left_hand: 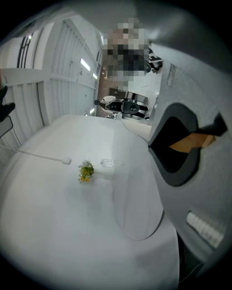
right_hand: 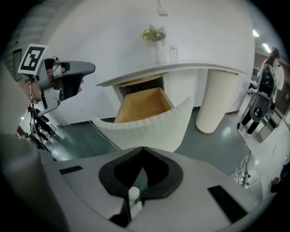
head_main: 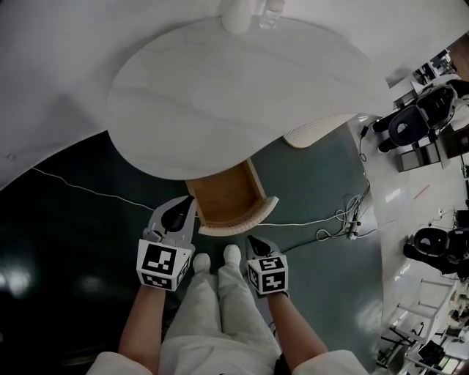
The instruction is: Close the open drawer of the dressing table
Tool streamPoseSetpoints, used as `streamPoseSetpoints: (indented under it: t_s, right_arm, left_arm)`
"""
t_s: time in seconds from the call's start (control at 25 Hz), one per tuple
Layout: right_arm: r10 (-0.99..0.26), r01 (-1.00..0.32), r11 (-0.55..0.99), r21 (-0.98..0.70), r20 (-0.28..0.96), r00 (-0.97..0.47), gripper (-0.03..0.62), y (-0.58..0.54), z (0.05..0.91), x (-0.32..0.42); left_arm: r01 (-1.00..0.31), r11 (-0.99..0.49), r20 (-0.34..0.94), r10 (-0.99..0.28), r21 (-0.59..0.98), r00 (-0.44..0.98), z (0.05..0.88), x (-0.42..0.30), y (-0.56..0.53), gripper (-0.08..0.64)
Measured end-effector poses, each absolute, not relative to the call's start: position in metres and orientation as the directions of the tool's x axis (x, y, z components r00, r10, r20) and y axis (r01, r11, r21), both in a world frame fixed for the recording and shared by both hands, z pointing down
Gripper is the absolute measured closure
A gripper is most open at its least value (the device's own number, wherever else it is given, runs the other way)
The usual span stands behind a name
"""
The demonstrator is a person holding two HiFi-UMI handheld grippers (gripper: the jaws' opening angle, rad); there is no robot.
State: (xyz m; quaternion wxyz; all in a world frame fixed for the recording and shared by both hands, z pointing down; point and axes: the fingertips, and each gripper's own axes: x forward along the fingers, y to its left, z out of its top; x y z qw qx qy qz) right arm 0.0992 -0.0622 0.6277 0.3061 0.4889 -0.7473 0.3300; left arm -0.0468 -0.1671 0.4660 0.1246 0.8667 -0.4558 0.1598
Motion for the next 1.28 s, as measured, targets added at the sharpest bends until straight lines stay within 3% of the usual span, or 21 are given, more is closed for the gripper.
streamPoseSetpoints:
  t_s: [0.6,1.28]
  right_arm:
    - [-0.523,-0.914,0.35,-0.205,0.767,-0.372,0.595,-0.076,0.691,0.091]
    - [-0.586,-0.881,0.417,-0.223,0.676,-0.448,0.594,-0.098,0.688,0.081]
  left_arm:
    - [-0.851,-0.517,0.393,-0.766,0.093,0.508,0.512,-0.047,-0.164,0.543]
    - [-0.887,-0.452,0.335,-0.826,0.088,0.454,0.518,-0.059,-0.16,0.543]
